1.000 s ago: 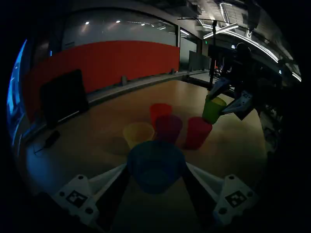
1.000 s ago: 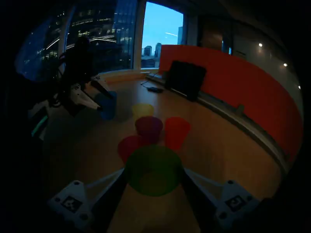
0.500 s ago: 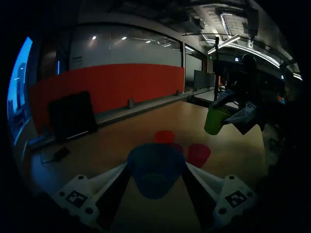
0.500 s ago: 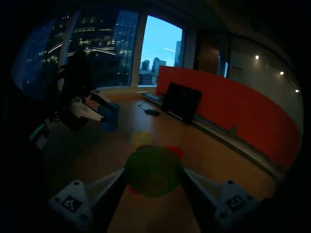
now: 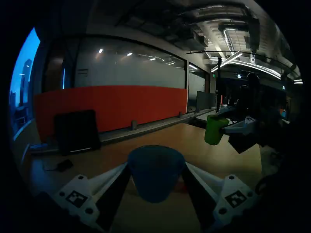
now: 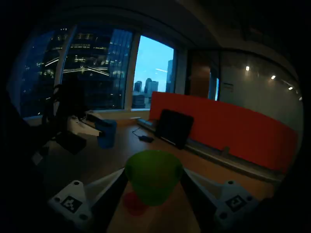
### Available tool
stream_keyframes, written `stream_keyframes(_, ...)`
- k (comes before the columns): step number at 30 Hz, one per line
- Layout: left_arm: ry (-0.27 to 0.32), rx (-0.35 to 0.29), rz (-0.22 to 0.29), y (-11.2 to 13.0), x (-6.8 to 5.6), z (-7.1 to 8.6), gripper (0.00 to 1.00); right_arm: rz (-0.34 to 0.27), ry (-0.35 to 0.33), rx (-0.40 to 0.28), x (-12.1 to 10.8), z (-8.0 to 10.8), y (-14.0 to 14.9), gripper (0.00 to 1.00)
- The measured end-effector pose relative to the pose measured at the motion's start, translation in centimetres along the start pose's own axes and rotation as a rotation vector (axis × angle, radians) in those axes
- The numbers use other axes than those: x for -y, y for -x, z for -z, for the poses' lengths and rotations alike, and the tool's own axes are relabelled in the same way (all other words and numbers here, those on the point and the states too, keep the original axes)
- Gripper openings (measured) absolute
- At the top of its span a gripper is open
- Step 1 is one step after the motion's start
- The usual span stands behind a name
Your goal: Pour water
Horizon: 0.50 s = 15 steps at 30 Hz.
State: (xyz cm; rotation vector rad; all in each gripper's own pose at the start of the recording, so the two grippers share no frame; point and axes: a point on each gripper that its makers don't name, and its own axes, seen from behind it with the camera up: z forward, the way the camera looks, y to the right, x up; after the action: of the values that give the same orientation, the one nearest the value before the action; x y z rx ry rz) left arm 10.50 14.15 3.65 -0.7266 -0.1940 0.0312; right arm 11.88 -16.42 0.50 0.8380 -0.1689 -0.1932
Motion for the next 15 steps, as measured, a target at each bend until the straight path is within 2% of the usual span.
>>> stream_keyframes(8, -0.001, -0.052, -0.015, -2.7, -0.5, 0.2, 0.87, -0.013, 0.006, -0.084, 0.1, -0.1, -3.8, 0.92)
stream_keyframes(15, -0.005, -0.084, -0.038, -4.7, -0.8, 0.5, 0.87, -0.015, 0.006, -0.120, 0.3, -0.4, -5.8, 0.92)
